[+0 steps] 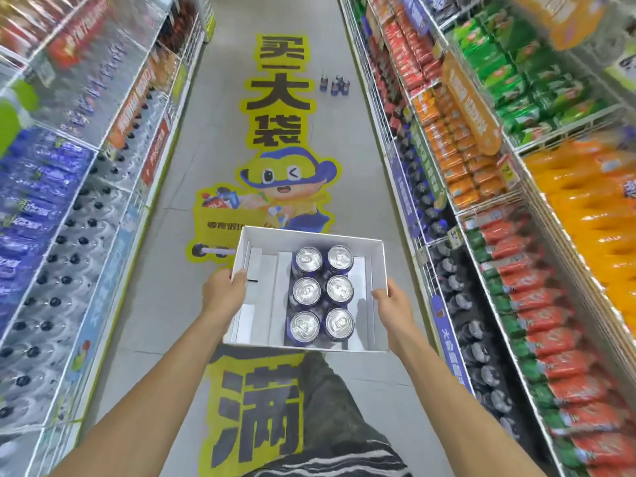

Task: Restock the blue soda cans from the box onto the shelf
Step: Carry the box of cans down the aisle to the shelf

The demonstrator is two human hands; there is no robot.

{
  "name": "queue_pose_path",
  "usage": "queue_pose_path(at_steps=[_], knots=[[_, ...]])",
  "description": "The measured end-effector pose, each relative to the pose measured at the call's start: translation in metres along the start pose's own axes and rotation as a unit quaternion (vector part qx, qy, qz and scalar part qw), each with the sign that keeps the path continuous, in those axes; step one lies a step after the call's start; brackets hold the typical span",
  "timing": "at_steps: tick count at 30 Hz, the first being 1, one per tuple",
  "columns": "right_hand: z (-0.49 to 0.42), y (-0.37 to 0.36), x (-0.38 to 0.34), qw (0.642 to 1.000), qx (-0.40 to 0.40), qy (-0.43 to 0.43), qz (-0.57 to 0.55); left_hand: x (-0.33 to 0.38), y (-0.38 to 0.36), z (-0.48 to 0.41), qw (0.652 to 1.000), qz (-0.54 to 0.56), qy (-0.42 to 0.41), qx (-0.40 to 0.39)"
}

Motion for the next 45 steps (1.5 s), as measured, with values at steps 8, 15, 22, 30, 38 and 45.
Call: queue_pose_path(at_steps=[8, 15, 22, 30, 38, 45], knots=[[-0.188, -0.048, -0.128, 0.999, -0.036, 0.002, 0.013, 0.131, -0.043, -0.168, 0.999, -0.014, 0.022, 0.034], [-0.336, -0.1, -0.24, 0.998, -0.051, 0.023, 0.027, 0.23, -0.072, -0.305, 0.997, 0.017, 0.049, 0.06], [-0.487, -0.181, -0.327, 0.998, -0.041, 0.034, 0.024, 0.312, -0.108, -0.494, 0.999, 0.025, 0.013, 0.034], [-0.633, -0.264, -0.464, 1.0, -0.003, 0.018, 0.015, 0.458, -0.106, -0.68, 1.0, -0.008, -0.012, 0.025], [-0.811, -0.324, -0.583, 0.999, -0.005, 0.034, -0.009, 0.589, -0.144, -0.859, 0.999, -0.002, -0.035, 0.037], [-0.981, -0.371, -0.679, 0.999, -0.005, 0.036, -0.022, 0.7, -0.184, -1.002, 0.999, -0.001, 0.005, 0.049]])
Point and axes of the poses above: each hand's wrist, its own z-axis away from the middle knuckle, its own y-axis out of the back of the hand, x = y × z, the point moved 1 cm from there along -z, towards the middle knuckle, and after that the axes turned 6 degrees about x, right-handed, at the moved point
